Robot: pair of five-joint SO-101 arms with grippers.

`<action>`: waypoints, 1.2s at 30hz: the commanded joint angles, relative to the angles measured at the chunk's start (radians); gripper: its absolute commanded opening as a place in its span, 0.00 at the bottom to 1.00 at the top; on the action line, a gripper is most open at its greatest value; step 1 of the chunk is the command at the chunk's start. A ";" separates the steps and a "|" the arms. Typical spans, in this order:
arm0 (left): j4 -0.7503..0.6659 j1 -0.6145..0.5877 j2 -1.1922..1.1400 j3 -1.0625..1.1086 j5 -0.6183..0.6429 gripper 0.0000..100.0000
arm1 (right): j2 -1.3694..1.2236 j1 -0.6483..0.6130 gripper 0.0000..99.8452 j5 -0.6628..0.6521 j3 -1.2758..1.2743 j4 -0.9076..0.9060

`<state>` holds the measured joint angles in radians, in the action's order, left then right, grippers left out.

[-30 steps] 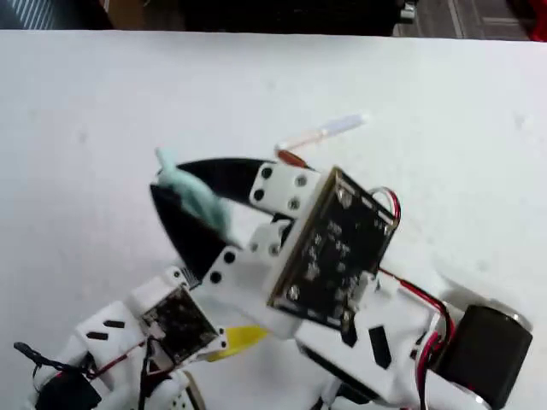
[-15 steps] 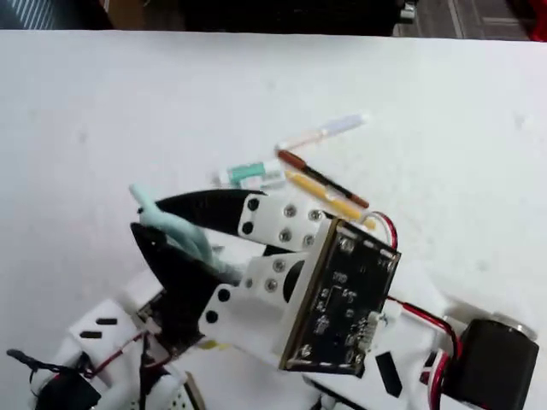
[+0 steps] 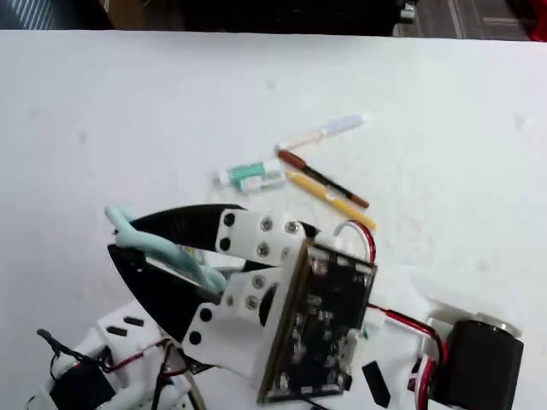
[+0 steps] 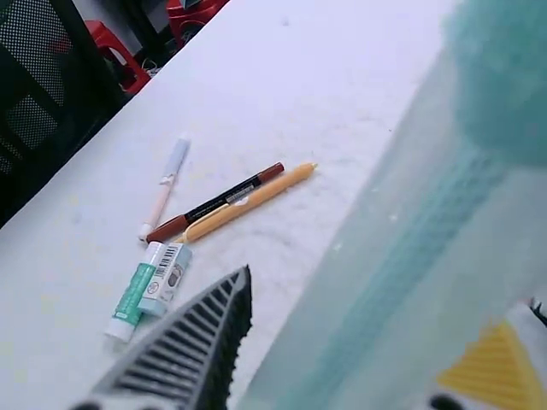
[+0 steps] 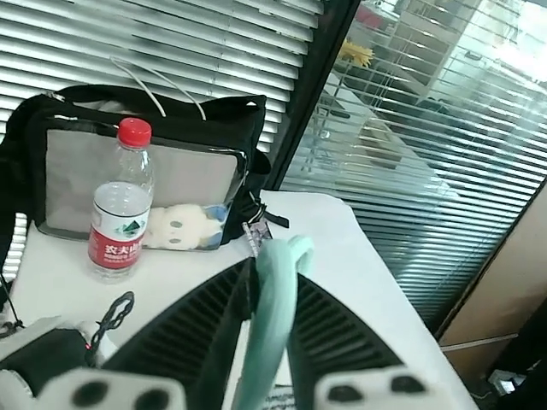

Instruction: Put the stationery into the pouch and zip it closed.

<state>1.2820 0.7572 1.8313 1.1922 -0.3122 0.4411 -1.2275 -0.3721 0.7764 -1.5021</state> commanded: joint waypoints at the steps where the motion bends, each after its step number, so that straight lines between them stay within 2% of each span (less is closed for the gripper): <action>1: -0.054 0.004 -0.005 -0.018 0.006 0.35 | -0.002 0.005 0.02 -0.052 0.006 0.036; 3: -0.086 0.004 -0.005 -0.034 0.055 0.29 | -0.002 0.054 0.02 -0.049 0.005 0.044; 6: -0.132 0.004 -0.005 -0.052 0.110 0.15 | -0.007 0.130 0.02 -0.029 0.005 0.045; 8: -0.140 0.007 -0.005 -0.054 0.104 0.06 | -0.015 0.170 0.02 -0.011 0.006 0.045; 10: -0.141 0.005 -0.005 -0.054 0.058 0.02 | -0.021 0.213 0.02 -0.008 0.012 0.045; 15: -0.181 -0.036 -0.005 -0.044 0.034 0.02 | -0.022 0.369 0.02 -0.003 0.009 0.044; 18: -0.371 -0.160 -0.005 0.029 0.048 0.02 | -0.025 0.472 0.02 -0.002 0.003 0.036; 20: -0.555 -0.252 -0.007 0.112 0.143 0.02 | -0.024 0.518 0.02 -0.002 0.003 0.018; 22: -0.718 -0.317 -0.010 0.187 0.288 0.02 | -0.018 0.556 0.02 -0.002 0.003 0.012; 24: -0.799 -0.338 -0.010 0.222 0.344 0.02 | -0.016 0.599 0.02 -0.008 0.014 0.010; 31: -0.816 -0.341 -0.010 0.328 0.353 0.02 | -0.016 0.783 0.02 -0.002 0.006 -0.019; 36: -0.810 -0.344 -0.004 0.405 0.347 0.02 | -0.016 0.797 0.02 0.000 0.012 -0.105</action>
<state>0.4994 0.4196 1.8128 1.5973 0.0299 0.4196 -0.4450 -0.3844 0.7764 -1.5712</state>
